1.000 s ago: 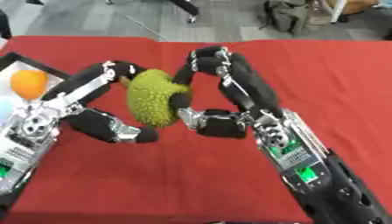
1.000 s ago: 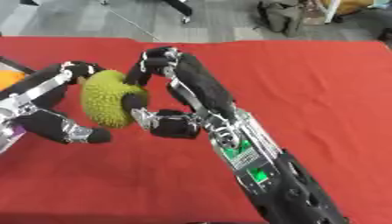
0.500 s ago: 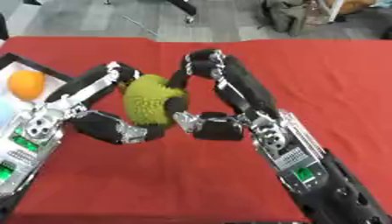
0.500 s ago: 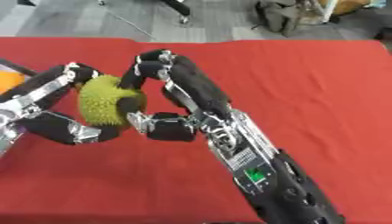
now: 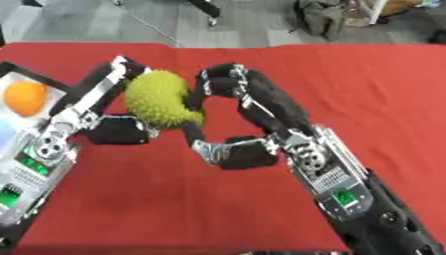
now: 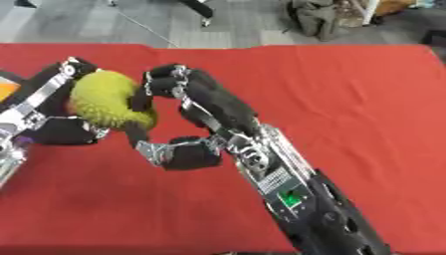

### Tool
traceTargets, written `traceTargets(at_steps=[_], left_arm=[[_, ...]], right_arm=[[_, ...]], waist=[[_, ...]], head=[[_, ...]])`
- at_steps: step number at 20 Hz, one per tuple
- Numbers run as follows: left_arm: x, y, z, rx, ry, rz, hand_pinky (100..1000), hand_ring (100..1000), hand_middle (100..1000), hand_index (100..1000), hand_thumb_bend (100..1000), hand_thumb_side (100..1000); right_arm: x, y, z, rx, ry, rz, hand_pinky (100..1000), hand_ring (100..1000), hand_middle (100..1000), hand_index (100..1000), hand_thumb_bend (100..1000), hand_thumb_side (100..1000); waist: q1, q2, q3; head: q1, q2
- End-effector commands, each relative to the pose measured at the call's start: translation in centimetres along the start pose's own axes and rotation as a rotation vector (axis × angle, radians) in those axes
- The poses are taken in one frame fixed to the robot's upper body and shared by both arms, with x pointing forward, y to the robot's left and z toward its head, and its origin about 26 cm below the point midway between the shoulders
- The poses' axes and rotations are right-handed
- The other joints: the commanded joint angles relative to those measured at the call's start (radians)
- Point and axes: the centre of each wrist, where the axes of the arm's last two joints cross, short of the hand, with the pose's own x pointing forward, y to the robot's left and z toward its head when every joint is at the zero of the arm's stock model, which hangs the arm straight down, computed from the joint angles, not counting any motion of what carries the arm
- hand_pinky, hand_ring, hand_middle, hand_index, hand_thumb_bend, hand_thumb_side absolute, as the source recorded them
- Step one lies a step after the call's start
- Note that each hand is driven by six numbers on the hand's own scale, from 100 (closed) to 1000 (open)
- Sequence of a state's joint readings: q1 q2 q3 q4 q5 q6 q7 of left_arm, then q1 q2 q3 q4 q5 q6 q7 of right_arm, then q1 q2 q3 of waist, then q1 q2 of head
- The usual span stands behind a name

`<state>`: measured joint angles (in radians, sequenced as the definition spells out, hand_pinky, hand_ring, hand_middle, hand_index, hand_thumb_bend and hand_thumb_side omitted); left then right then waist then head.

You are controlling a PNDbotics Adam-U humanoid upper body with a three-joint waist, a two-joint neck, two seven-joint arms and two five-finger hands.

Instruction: Pick up the objects with one hand, pass them to the other hand, and then place them into the box on the other side of the table.

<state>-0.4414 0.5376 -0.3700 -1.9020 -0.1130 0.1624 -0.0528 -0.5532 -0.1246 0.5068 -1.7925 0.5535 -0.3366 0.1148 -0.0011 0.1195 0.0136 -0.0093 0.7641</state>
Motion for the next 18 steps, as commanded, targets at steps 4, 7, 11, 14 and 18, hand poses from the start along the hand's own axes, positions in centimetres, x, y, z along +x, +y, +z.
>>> traceTargets(at_steps=[4,7,11,14,18], left_arm=[[-0.7,2.5,1.3,0.082,0.039,-0.067,566,324,225,444,214,330],[-2.1,3.5,2.7,0.121,0.116,-0.110,566,326,226,445,221,325],[-5.9,7.4,5.6,0.302,0.412,-0.296,559,326,221,439,253,295],[-9.1,11.0,8.0,0.461,0.719,-0.472,558,341,239,454,277,277],[-13.8,15.1,11.0,0.579,1.094,-0.559,568,369,276,483,294,274]], right_arm=[[-0.9,-2.6,1.9,-0.043,0.052,0.091,836,780,825,909,337,536],[-1.6,-3.9,3.7,-0.138,0.145,0.177,860,813,874,938,363,556],[-3.1,-5.4,6.9,-0.281,0.335,0.304,854,799,867,934,310,553],[-3.7,-5.6,8.7,-0.320,0.429,0.355,850,788,860,931,288,549],[-4.1,-5.3,10.3,-0.346,0.504,0.375,847,779,852,928,269,555]], waist=[[0.003,-0.019,-0.008],[0.003,-0.019,-0.011],[0.008,-0.022,-0.013],[0.014,-0.026,-0.017],[0.024,-0.032,-0.025]], head=[[-0.038,0.005],[-0.052,-0.009],[-0.008,-0.030],[0.073,-0.035],[0.168,-0.037]])
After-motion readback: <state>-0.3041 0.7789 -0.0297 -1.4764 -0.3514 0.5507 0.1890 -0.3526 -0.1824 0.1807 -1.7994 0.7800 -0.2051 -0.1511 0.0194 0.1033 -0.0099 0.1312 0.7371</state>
